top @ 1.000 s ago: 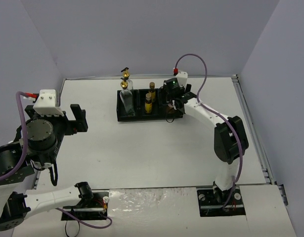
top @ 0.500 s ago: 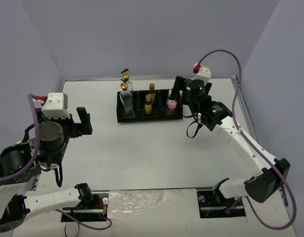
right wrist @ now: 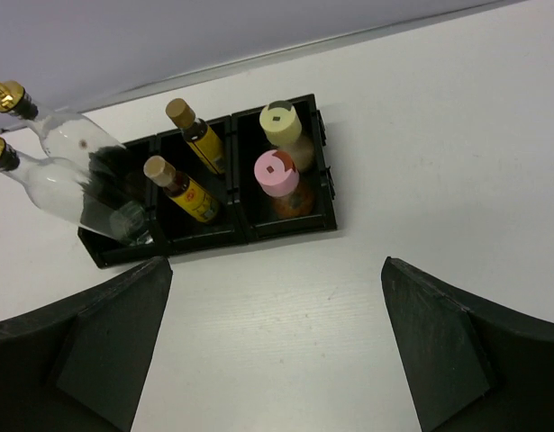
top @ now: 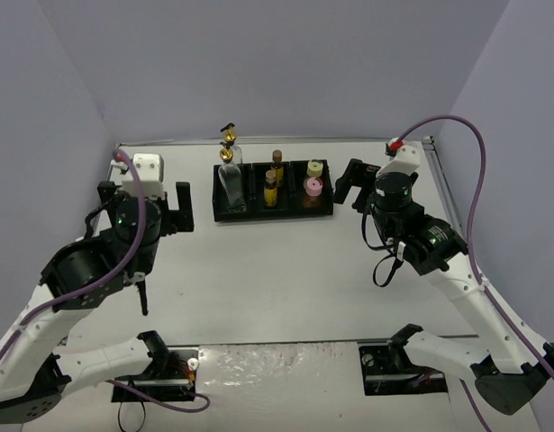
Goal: Organize the condiment bottles
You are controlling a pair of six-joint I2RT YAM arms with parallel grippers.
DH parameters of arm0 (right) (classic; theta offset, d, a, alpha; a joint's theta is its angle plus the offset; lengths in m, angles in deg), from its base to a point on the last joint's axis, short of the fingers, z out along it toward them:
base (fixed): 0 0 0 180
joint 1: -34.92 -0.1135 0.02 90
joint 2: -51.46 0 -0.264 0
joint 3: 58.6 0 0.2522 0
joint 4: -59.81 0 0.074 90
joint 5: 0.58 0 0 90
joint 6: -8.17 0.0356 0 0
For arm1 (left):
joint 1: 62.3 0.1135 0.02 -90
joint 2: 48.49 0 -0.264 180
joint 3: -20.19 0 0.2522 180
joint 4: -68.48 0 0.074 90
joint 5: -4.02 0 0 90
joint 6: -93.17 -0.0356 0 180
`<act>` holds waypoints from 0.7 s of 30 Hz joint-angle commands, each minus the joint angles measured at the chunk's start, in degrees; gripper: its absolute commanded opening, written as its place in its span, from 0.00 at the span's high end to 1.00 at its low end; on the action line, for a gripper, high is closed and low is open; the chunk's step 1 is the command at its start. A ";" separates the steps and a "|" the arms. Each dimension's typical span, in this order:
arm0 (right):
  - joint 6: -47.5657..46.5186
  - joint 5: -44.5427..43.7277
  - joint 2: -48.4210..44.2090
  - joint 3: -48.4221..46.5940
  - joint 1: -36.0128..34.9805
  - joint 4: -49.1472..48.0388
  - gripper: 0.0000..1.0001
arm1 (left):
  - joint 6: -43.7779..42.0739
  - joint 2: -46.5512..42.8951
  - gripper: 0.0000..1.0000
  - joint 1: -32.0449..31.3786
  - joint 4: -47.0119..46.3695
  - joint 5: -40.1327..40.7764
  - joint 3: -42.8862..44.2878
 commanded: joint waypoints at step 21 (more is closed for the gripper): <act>-5.66 0.12 7.11 -8.76 2.19 -0.24 0.00 | -3.30 6.77 0.03 28.78 -12.85 -39.09 -1.35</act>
